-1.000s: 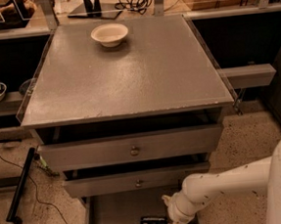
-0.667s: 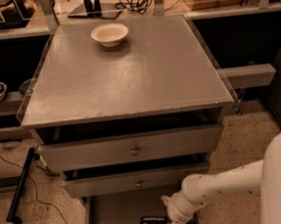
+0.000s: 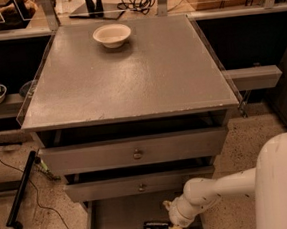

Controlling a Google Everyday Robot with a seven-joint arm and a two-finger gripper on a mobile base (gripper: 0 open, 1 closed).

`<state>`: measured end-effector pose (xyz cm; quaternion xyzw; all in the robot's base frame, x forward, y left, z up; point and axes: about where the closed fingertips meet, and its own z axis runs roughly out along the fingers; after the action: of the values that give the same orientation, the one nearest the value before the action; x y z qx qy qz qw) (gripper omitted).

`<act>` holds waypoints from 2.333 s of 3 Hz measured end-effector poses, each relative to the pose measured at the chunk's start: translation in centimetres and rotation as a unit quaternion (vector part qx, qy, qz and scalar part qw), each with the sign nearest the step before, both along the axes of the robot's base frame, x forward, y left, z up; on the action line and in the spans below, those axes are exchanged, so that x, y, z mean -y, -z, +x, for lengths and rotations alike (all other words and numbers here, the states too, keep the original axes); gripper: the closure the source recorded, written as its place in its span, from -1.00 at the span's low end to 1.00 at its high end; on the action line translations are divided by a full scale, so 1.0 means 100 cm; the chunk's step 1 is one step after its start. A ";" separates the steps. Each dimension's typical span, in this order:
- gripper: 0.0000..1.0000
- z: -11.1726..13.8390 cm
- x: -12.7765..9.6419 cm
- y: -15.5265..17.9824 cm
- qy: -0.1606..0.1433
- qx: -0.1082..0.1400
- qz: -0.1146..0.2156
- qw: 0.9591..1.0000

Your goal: Pick rxbar blueberry from bottom drawer and place on counter

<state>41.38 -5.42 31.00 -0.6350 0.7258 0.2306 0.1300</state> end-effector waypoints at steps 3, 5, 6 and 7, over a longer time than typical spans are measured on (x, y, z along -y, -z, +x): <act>-1.00 0.005 -0.021 0.038 0.014 0.019 0.003 1.000; -1.00 0.026 -0.013 0.072 0.041 0.010 -0.001 0.999; -1.00 0.034 -0.016 0.077 0.042 0.014 0.010 0.999; -1.00 0.048 -0.028 0.098 0.048 0.008 0.025 0.999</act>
Offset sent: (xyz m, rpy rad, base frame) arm 0.0021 0.0233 -0.0311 0.0160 -0.0721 -0.0244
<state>46.20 -2.63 21.21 -0.5978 0.7484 0.2371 0.1622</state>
